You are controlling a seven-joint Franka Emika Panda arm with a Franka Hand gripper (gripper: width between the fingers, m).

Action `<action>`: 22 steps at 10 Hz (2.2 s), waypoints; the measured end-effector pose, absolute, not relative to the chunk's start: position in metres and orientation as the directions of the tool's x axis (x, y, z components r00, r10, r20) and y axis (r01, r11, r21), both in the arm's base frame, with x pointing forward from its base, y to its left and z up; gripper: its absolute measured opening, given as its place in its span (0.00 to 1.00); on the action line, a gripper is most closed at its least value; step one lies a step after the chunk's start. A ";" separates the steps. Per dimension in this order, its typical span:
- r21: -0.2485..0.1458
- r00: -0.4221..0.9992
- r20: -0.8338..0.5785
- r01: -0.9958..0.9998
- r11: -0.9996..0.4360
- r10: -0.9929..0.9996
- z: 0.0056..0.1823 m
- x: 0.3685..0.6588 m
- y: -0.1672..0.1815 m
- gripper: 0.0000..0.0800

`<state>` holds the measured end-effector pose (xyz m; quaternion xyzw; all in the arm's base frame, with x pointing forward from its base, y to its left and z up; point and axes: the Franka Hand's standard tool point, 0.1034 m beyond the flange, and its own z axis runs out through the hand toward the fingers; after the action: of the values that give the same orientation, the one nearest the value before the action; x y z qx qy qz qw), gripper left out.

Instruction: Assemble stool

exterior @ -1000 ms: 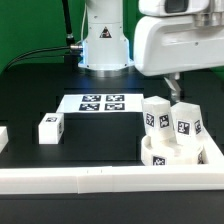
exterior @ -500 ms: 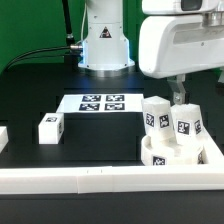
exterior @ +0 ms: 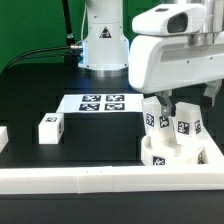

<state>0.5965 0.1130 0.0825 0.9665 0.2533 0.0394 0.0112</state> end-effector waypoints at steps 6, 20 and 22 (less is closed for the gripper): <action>0.044 0.872 0.070 0.482 -0.875 0.484 0.082 0.597 0.113 0.60; -0.052 0.909 0.092 -0.403 -0.914 -0.407 0.081 0.599 0.119 0.42; -0.078 0.746 0.083 -0.657 -0.750 -0.661 0.081 0.600 0.119 0.42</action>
Offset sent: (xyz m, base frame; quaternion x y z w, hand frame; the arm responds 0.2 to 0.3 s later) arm 0.0022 0.0004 0.0020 -0.0074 -0.0045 -0.0173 0.9998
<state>0.6000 0.1193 0.0810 0.9340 -0.3528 0.0527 -0.0217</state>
